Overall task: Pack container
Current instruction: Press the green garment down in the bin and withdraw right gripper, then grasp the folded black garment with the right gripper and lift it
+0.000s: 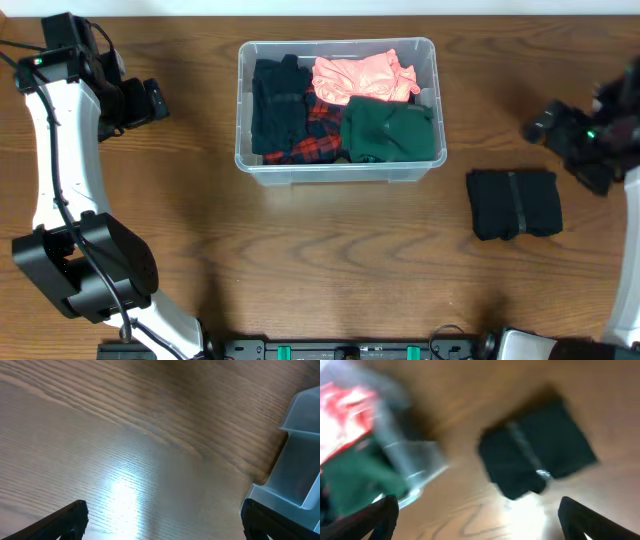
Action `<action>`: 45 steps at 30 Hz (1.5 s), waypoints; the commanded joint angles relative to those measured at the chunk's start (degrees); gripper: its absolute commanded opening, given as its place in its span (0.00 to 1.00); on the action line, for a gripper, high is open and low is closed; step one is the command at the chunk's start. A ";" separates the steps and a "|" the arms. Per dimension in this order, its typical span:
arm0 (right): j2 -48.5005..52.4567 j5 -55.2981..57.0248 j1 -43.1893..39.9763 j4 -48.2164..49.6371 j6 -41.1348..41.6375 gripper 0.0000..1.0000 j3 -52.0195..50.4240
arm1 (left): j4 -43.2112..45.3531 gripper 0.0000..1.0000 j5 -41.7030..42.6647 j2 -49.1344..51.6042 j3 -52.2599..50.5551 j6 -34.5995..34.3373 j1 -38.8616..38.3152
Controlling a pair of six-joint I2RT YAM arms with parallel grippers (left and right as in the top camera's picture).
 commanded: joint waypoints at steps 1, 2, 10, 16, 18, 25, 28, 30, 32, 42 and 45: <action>-1.22 2.19 -4.55 2.38 6.40 0.99 -6.75 | 0.00 0.98 -0.07 -0.04 -0.33 0.11 0.09; -1.22 1.86 -5.88 4.17 7.10 0.99 -9.66 | 0.02 0.98 -0.07 -0.04 -0.33 0.11 0.09; -1.20 -1.01 -9.38 22.82 11.61 0.99 -30.99 | 0.00 0.98 -0.07 -0.04 -0.33 0.11 0.09; -1.20 -0.39 -9.38 29.68 12.50 0.99 -38.66 | 0.00 0.98 -0.07 -0.04 -0.33 0.11 0.09; -1.20 0.52 -9.38 30.86 12.92 0.99 -40.41 | 0.00 0.98 -0.07 -0.04 -0.33 0.11 0.09; -1.18 2.19 -9.38 40.19 13.97 0.86 -48.50 | 0.00 0.98 -0.07 -0.04 -0.33 0.11 0.09; -1.18 2.23 -9.38 43.91 13.92 0.72 -51.36 | 0.00 0.98 -0.07 -0.04 -0.33 0.11 0.09; -1.18 2.27 -9.38 45.88 13.90 0.56 -52.54 | 0.00 0.98 -0.07 -0.04 -0.33 0.11 0.09; -1.18 2.27 -9.38 47.23 13.88 0.43 -52.98 | 0.02 0.98 -0.07 -0.04 -0.33 0.11 0.09; -1.44 -3.80 -9.38 51.63 5.70 0.01 -51.23 | 0.00 0.98 -0.07 -0.04 -0.33 0.11 0.09; -2.43 -8.50 -9.38 49.22 3.45 0.01 -47.82 | 0.00 0.98 -0.07 -0.04 -0.33 0.11 0.09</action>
